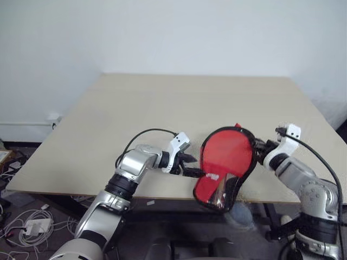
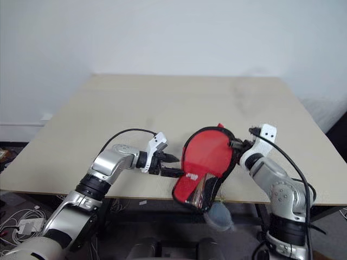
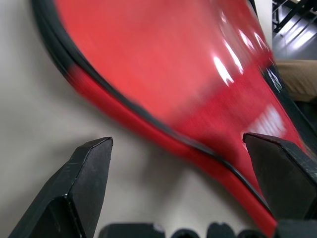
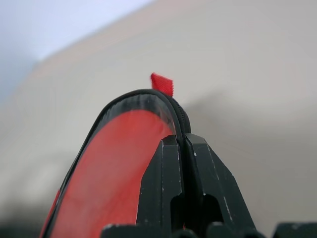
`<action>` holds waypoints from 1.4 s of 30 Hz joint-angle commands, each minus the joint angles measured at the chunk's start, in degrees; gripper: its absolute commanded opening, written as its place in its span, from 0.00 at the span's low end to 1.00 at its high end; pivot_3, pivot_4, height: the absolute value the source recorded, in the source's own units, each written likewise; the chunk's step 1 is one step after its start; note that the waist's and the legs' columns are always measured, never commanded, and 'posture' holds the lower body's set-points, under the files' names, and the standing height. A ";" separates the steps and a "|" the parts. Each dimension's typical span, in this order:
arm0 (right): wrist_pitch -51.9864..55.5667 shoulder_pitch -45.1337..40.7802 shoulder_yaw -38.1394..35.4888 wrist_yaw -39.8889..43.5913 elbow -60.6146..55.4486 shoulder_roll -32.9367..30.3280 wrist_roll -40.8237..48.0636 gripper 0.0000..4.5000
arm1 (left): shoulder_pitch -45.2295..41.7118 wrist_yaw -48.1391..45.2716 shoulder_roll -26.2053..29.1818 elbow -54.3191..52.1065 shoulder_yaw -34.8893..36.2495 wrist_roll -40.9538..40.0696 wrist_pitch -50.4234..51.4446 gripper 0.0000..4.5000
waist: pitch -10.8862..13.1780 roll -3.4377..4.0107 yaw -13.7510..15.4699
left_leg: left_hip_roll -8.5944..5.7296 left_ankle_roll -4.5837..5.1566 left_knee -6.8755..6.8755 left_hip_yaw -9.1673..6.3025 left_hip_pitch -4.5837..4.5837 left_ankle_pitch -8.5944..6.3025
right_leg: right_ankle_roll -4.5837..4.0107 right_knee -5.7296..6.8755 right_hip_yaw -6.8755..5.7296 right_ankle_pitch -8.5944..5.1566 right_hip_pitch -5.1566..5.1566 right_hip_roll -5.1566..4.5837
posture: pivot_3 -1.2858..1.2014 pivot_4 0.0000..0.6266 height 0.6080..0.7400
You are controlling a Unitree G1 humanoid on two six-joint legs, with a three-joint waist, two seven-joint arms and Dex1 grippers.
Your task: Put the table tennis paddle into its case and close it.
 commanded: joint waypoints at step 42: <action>-21.29 13.58 17.81 23.59 -11.06 -1.18 -13.55 0.63 | -0.73 -1.85 9.44 9.39 10.02 0.19 -24.60 1.00 | 0.24 0.04 -1.21 | 0.03 -0.01 -0.42 0.10 0.32 0.02 | 0.04 -0.06 0.23 -0.04 0.05 0.08 | 0.52 0.00 1.00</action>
